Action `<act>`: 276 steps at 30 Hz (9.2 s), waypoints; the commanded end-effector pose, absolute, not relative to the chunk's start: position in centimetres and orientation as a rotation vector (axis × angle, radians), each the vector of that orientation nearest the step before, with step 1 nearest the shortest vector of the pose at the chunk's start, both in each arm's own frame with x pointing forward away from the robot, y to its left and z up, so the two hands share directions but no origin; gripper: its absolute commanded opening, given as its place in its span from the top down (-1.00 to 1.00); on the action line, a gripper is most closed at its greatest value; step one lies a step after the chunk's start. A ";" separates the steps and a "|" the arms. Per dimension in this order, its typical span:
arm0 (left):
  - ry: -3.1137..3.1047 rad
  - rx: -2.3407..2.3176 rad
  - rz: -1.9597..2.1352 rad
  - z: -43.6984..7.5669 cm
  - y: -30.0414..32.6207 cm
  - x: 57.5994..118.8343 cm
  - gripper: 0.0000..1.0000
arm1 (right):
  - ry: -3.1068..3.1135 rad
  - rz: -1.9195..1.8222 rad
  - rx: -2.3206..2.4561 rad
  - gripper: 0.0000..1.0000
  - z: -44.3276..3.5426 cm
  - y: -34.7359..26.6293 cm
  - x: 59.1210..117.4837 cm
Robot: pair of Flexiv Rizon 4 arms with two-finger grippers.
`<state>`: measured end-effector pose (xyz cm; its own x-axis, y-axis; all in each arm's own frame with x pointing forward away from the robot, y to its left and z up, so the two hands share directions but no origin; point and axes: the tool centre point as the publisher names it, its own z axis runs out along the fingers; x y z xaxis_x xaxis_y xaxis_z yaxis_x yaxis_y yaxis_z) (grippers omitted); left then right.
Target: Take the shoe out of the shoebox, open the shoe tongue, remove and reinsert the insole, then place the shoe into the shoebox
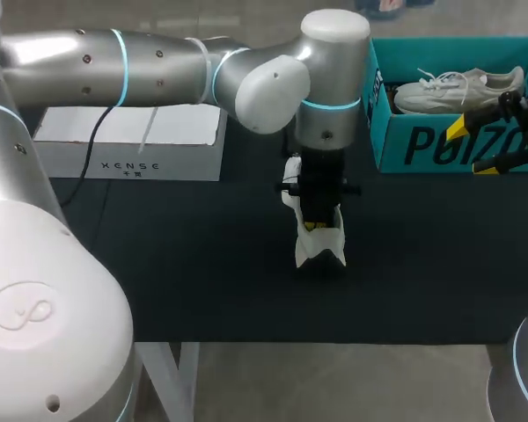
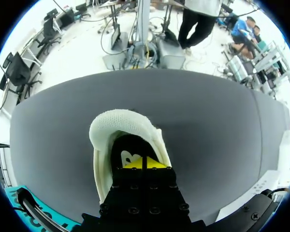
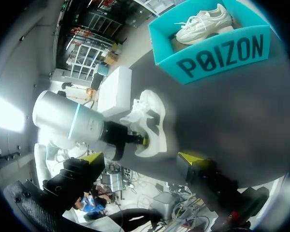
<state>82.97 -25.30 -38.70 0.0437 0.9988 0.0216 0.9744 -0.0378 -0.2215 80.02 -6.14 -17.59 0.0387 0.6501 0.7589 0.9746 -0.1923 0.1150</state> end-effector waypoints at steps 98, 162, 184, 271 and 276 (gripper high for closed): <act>-2.575 -2.060 0.155 -34.4 -25.0 89.8 1.00 | -1.636 -0.983 -1.889 -1.00 -17.6 -6.1 80.0; -3.211 -0.128 0.085 -30.9 -21.5 85.1 1.00 | -1.636 -0.983 -1.889 -1.00 -17.6 -6.1 80.0; -2.997 0.044 0.306 -28.7 -22.8 82.1 1.00 | -1.636 -0.983 -1.889 -1.00 -17.6 -6.1 80.0; -2.657 -1.064 -0.104 -28.4 -17.4 79.9 1.00 | -1.636 -0.983 -1.889 -1.00 -17.6 -6.1 80.0; -2.657 -1.064 -0.104 -28.4 -17.4 79.9 1.00 | -1.636 -0.983 -1.889 -1.00 -17.6 -6.1 80.0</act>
